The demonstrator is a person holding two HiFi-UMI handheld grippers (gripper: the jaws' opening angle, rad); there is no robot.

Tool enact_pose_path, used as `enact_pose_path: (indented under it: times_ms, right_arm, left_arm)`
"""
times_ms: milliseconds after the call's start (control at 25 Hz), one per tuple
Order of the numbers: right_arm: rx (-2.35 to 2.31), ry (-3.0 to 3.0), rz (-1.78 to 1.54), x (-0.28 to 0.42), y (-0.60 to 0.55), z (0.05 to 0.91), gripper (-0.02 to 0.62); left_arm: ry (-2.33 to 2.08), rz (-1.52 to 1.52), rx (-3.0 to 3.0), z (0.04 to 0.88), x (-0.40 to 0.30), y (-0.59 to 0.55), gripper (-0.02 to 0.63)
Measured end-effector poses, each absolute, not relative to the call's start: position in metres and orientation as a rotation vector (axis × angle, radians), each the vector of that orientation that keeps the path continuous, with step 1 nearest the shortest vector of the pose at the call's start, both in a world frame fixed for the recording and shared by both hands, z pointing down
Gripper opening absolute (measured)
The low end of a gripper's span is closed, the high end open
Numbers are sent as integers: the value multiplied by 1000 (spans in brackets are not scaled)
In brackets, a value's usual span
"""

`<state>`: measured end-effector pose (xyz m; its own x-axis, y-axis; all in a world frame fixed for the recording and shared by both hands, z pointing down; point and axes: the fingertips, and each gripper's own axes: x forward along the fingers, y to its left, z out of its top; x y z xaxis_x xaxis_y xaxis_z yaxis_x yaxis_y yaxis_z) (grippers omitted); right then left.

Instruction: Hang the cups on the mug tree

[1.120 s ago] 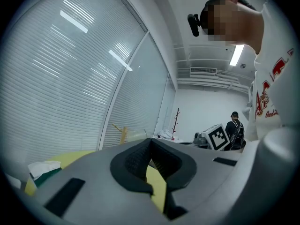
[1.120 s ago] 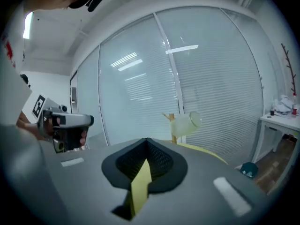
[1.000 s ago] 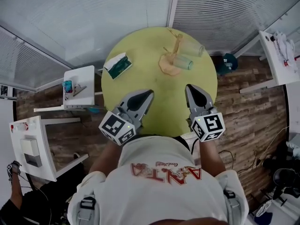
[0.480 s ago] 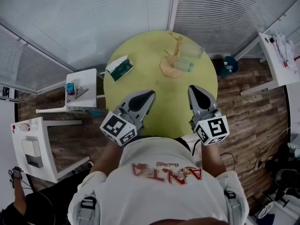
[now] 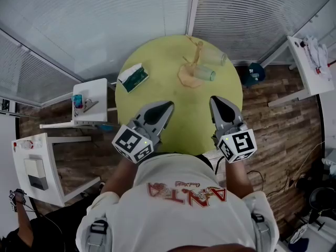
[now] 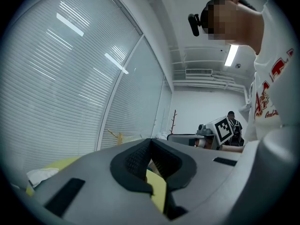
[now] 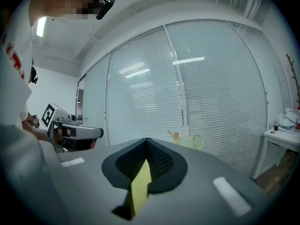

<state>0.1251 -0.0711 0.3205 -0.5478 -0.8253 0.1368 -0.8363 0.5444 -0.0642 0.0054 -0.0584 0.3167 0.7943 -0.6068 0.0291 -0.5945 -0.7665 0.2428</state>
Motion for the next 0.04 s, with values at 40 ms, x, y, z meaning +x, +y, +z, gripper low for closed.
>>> enact_pose_path:
  times_ms: [40]
  right_arm:
    - [1444,-2680,185,125,-71,320,0]
  left_arm:
    - [-934,-70,2743,316,5,-58,9]
